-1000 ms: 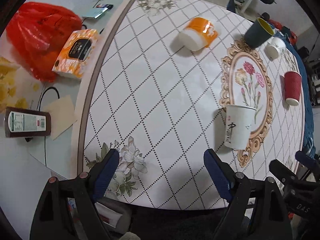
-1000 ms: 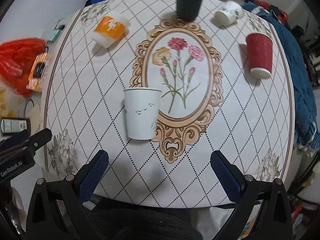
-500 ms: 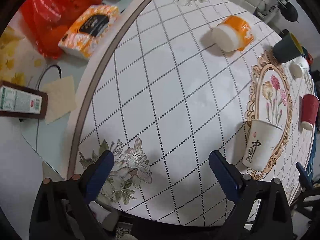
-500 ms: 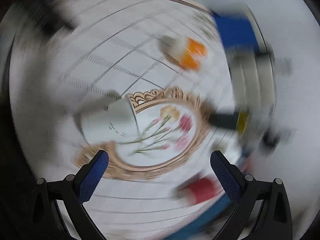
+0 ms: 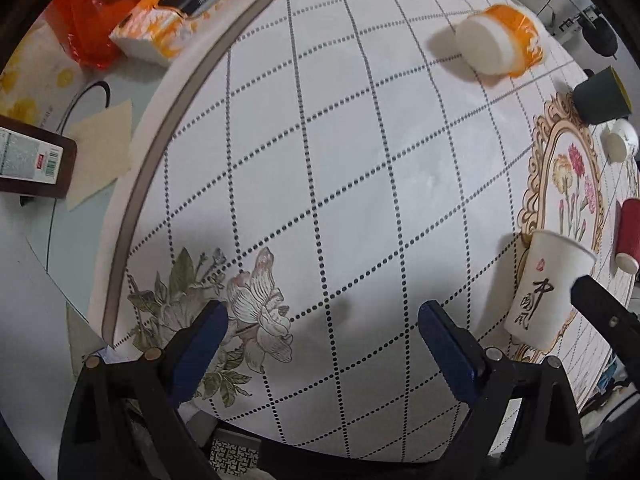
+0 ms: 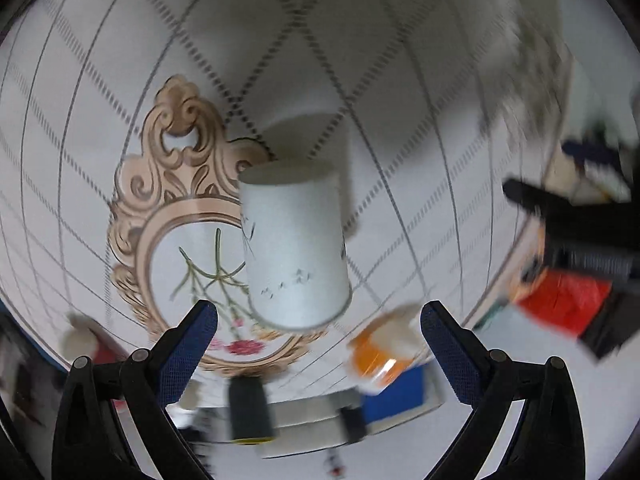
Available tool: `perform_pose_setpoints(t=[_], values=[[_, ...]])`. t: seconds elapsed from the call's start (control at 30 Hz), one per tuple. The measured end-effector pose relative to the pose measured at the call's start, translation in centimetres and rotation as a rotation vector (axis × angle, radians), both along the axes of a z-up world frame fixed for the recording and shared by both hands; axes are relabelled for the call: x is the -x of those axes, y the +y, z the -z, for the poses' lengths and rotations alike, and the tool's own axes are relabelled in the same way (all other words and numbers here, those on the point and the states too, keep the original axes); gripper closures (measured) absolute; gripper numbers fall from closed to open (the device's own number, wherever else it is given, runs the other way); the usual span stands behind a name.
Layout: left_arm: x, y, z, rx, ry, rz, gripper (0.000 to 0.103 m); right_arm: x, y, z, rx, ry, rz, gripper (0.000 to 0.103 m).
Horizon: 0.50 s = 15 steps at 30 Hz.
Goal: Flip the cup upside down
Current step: 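Grasp the white paper cup with the right gripper and lift it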
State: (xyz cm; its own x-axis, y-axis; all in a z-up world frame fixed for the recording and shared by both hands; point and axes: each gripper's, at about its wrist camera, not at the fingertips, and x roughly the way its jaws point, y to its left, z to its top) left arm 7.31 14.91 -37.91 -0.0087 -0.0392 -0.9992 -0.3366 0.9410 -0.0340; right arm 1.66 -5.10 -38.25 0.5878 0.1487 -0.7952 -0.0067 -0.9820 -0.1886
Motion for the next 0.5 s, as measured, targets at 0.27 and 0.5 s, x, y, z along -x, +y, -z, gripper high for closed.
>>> perform_pose_setpoints(t=[0.27, 0.5], values=[[0.6, -0.4, 2.1, 0.006, 0.041, 0.024, 0.005, -1.0, -0.4, 2.4, 0.072, 0.025, -0.148, 0.003], [-0.9, -0.2, 3.2, 0.01, 0.055, 0.031, 0.005, -1.2, -0.9, 4.4, 0.108, 0.051, -0.182, 0.014]])
